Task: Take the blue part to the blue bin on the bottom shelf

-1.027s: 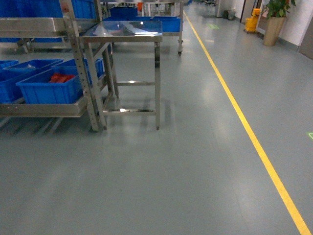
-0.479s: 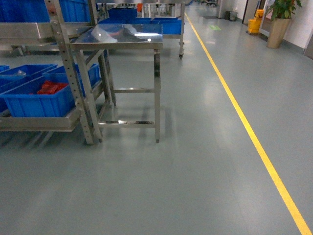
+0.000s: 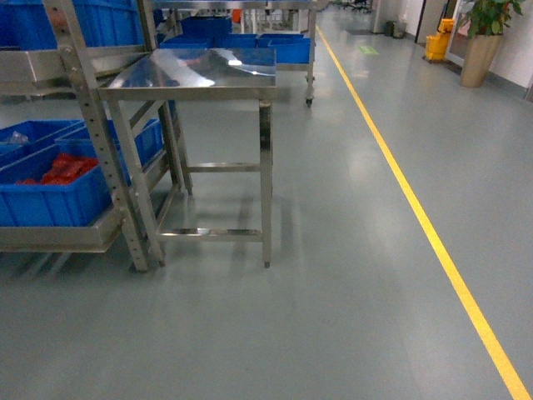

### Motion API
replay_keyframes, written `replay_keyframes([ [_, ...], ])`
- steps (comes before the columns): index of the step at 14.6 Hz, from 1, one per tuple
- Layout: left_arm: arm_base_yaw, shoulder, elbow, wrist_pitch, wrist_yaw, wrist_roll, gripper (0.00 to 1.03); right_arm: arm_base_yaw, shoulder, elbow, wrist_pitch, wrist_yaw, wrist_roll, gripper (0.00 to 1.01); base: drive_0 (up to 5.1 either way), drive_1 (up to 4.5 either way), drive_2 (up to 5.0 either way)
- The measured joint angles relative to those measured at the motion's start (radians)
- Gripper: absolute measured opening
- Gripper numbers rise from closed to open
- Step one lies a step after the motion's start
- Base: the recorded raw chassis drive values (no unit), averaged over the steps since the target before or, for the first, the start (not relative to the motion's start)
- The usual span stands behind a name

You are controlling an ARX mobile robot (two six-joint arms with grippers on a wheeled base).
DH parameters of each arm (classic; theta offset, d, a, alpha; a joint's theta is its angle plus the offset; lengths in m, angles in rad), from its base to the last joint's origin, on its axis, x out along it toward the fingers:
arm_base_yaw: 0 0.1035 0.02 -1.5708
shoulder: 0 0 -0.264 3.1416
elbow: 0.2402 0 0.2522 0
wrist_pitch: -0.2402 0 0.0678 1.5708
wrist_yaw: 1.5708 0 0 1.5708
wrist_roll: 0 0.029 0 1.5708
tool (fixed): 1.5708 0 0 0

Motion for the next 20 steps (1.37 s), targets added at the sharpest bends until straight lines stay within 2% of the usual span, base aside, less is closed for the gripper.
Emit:
replay_keyframes([
  [20,0.0,-0.001,0.0,0.002,-0.001,0.0,0.43,0.0,0.0,0.0,0.002,0.0,0.0,0.98,-0.1,4.11,-4.3],
])
